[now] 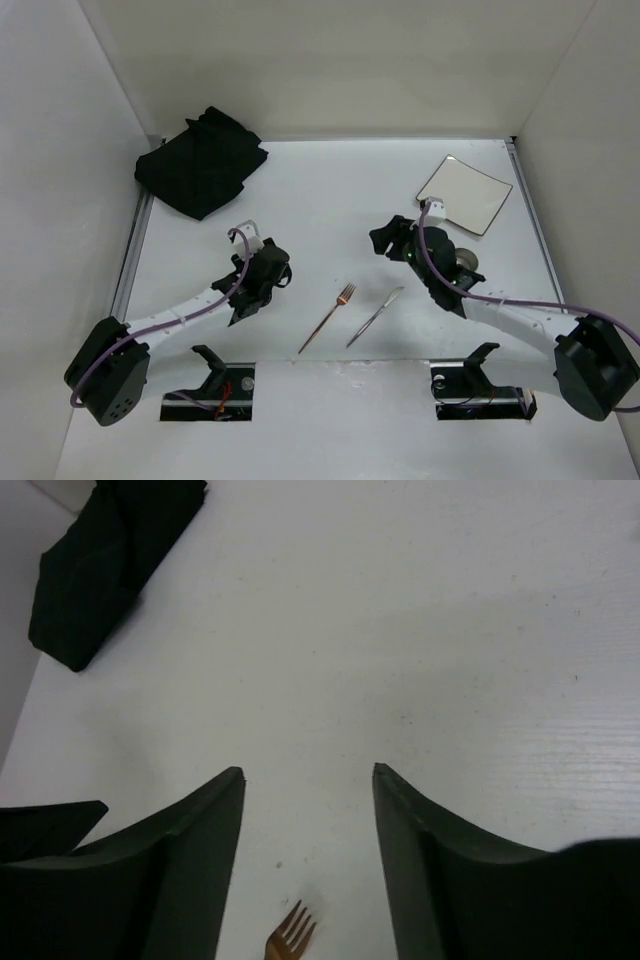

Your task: Set the dinner table for one person

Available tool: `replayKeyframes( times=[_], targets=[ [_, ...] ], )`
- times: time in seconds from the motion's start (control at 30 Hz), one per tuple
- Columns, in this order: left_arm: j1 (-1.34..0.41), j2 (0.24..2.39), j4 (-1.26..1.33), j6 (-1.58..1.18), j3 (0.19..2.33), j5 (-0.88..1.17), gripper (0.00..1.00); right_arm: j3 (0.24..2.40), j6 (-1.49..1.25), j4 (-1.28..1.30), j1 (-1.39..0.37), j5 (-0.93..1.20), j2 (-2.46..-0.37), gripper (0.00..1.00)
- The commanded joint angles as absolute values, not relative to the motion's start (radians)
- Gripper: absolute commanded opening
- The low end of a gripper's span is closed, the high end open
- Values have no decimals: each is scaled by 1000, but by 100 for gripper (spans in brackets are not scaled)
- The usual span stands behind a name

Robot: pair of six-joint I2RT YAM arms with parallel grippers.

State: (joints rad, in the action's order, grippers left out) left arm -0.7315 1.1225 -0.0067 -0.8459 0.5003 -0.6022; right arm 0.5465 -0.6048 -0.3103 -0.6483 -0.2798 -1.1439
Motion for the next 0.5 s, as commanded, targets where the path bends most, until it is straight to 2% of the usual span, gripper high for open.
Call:
replayKeyframes(
  times=[0.0,0.1,0.17,0.23,0.27,0.33,0.37,0.4,0.47],
  targets=[
    [-711,1118,20,-828,545,-598,51,554,-600,-387,-636,-265,-1161,66],
    [-668,1118,26,-830,569,-585,51,552,-600,-396,-634,-258,-1178,75],
    [-650,1123,28,-836,581,-577,51,552,-597,-393,-634,-261,-1177,73],
    [-637,1138,43,-825,594,-583,50,548,-594,-396,-630,-259,-1166,62],
    [-628,1147,46,-822,601,-586,50,543,-597,-397,-627,-258,-1163,53],
    [-604,1167,51,-816,617,-591,50,543,-601,-387,-624,-258,-1161,26],
    [-588,1173,60,-822,620,-603,50,542,-604,-384,-620,-258,-1158,17],
    [-573,1178,69,-825,620,-618,50,538,-606,-382,-619,-256,-1152,12],
    [-527,1195,100,-830,629,-661,51,535,-606,-382,-616,-255,-1146,10]
  ],
)
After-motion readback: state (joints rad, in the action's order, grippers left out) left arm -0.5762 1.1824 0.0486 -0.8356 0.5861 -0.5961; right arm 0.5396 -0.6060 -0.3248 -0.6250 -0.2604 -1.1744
